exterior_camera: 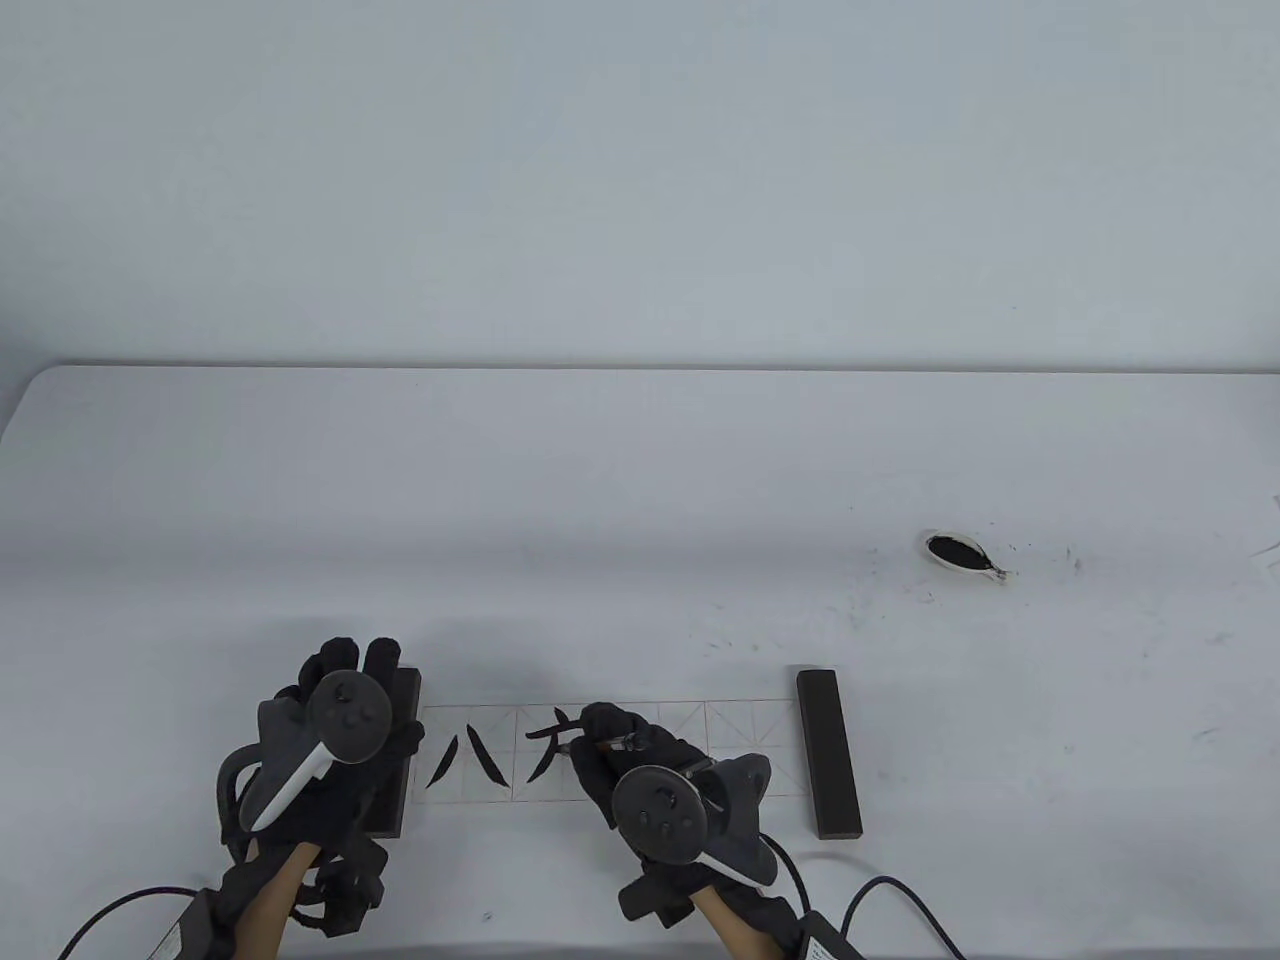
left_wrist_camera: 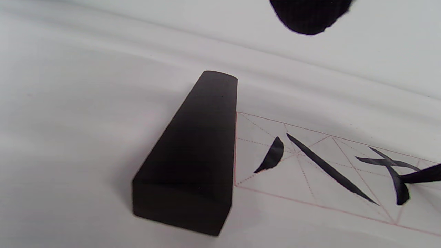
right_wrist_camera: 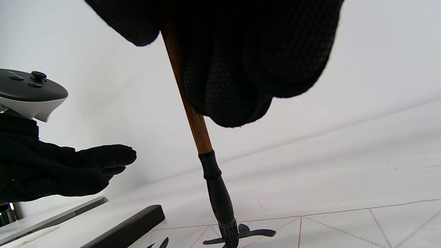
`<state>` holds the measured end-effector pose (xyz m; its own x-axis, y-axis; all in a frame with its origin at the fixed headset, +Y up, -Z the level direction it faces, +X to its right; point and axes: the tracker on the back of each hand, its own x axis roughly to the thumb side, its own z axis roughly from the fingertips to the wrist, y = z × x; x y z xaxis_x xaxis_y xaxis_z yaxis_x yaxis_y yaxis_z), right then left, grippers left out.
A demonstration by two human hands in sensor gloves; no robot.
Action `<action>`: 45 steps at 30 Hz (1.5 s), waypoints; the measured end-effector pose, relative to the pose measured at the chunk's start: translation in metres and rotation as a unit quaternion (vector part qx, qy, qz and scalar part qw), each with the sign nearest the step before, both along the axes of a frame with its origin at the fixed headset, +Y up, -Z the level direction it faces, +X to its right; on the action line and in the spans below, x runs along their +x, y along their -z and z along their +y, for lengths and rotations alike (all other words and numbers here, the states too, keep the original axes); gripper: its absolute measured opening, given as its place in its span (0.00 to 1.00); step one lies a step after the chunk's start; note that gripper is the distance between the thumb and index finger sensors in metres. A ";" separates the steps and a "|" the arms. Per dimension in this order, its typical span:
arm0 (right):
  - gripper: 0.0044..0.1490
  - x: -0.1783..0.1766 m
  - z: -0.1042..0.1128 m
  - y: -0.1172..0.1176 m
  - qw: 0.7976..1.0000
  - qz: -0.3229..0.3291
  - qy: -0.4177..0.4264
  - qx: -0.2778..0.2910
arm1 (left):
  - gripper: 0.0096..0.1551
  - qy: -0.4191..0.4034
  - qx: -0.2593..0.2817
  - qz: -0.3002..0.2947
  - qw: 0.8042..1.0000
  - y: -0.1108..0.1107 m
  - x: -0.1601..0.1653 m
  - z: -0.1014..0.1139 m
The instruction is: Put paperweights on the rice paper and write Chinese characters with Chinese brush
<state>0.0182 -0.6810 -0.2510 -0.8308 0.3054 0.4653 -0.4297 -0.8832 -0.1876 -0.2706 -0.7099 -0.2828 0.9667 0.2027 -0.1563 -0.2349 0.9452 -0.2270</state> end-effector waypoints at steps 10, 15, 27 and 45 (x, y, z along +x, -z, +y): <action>0.27 -0.007 0.006 -0.009 0.999 -0.008 -0.041 0.014 | 0.50 0.000 -0.003 0.000 1.000 0.000 0.000 0.000; 0.26 -0.013 0.010 -0.015 0.998 0.014 -0.054 0.002 | 0.50 0.000 -0.004 0.001 1.000 0.000 0.000 0.000; 0.27 -0.016 0.012 -0.016 0.998 0.039 -0.040 -0.029 | 0.50 0.000 -0.005 0.001 1.000 0.000 0.000 0.000; 0.28 0.042 0.030 -0.003 0.999 0.016 0.028 0.003 | 0.50 -0.001 -0.004 0.006 1.000 0.001 -0.002 -0.001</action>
